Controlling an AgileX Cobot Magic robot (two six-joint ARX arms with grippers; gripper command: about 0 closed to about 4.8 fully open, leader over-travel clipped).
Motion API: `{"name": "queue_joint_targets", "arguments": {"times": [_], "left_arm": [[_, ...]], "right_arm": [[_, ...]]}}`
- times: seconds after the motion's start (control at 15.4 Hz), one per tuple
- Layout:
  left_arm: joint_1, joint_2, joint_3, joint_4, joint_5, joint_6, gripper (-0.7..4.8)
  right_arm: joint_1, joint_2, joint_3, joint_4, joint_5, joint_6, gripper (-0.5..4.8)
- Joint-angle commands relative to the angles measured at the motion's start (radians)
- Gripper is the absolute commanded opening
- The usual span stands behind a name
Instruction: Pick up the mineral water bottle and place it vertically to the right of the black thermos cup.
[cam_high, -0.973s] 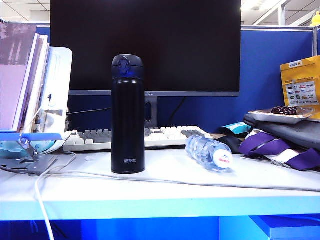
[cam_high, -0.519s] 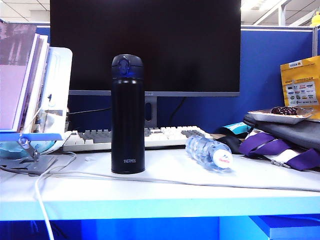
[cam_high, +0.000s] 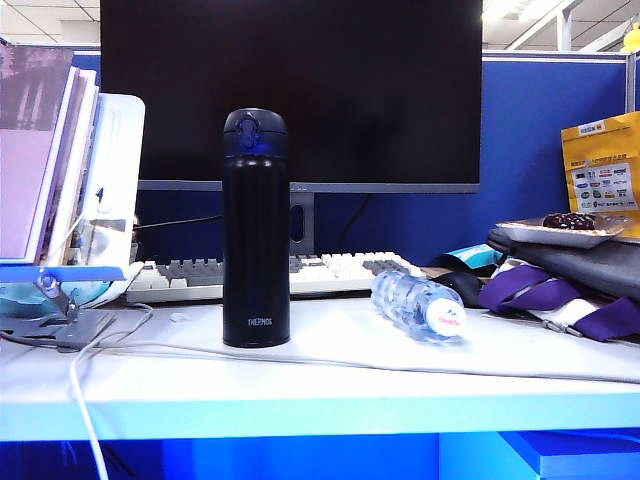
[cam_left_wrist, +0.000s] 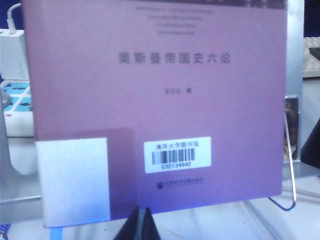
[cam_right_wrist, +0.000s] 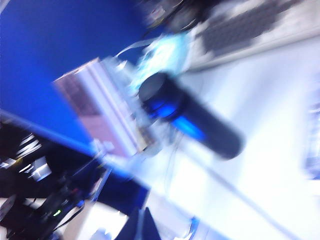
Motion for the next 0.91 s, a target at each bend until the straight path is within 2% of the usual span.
{"name": "queue_joint_targets", "arguments": {"times": [0.06, 0.13, 0.19, 0.26, 0.39, 0.65, 0.91], "left_arm": [[0.0, -0.003, 0.0, -0.011, 0.004, 0.002, -0.05], [0.0, -0.003, 0.0, -0.011, 0.004, 0.002, -0.05], [0.0, -0.003, 0.0, -0.011, 0.004, 0.002, -0.05], [0.0, -0.003, 0.0, -0.011, 0.004, 0.002, -0.05], [0.0, -0.003, 0.0, -0.011, 0.004, 0.002, -0.05], [0.0, -0.003, 0.0, -0.011, 0.004, 0.002, -0.05], [0.0, -0.003, 0.0, -0.011, 0.004, 0.002, -0.05]], "right_arm": [[0.044, 0.103, 0.004, 0.007, -0.01, 0.001, 3.55], [0.061, 0.145, 0.005, -0.001, 0.022, -0.008, 4.64], [0.092, 0.187, 0.005, -0.012, 0.082, -0.051, 4.78], [0.153, 0.238, 0.006, -0.026, 0.199, -0.114, 4.79], [0.208, 0.298, 0.008, -0.028, 0.334, -0.162, 4.79], [0.279, 0.407, 0.008, -0.016, 0.631, -0.195, 4.79], [0.279, 0.476, 0.011, 0.066, 0.706, -0.204, 4.79]]}}
